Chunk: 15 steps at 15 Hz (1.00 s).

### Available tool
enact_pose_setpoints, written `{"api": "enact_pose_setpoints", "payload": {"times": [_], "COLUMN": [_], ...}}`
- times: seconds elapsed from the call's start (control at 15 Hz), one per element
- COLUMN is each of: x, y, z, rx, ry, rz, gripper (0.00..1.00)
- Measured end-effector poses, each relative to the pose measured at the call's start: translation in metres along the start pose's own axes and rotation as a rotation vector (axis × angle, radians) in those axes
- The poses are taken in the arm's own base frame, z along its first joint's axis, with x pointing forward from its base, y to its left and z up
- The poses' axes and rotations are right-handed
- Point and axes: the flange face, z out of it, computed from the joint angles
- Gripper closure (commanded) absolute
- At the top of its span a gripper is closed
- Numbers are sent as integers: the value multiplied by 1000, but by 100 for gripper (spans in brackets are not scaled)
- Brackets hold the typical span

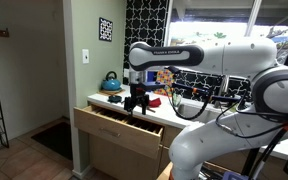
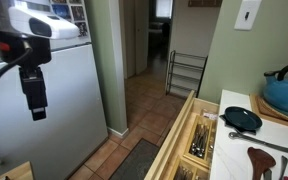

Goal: Open the far left top drawer fully, pick up the silver spoon from the kitchen counter and put it in the top third cutlery slot from the left in the drawer

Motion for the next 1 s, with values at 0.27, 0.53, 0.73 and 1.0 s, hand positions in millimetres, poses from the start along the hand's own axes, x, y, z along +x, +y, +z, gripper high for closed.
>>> {"api": "enact_pose_setpoints", "payload": {"times": [0.27,0.53,0.73,1.0], "x": [47,112,153,199], "y": [19,34,44,59], "z": [-2,-3,10,34], "rx": [-27,-67,-83,-119], "ry": [15,143,163,181], "rz": [57,99,103,87], "gripper": [0,0,0,0]}}
